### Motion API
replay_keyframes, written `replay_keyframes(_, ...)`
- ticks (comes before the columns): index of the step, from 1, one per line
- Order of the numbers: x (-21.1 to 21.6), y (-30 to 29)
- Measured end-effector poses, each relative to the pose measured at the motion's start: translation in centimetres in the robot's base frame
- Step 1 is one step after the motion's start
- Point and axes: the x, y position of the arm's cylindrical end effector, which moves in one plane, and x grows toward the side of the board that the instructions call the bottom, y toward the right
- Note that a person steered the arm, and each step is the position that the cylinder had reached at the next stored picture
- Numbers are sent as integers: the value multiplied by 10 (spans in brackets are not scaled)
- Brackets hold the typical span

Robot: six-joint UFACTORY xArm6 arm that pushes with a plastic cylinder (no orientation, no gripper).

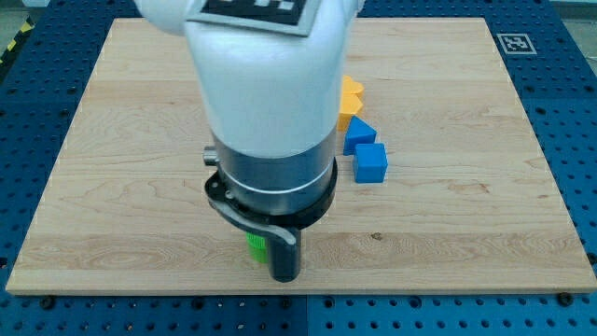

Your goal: Push the green circle up and slightly left

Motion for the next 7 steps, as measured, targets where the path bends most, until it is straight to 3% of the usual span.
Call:
replay_keyframes(4,-30,-7)
replay_keyframes(7,-44,-61)
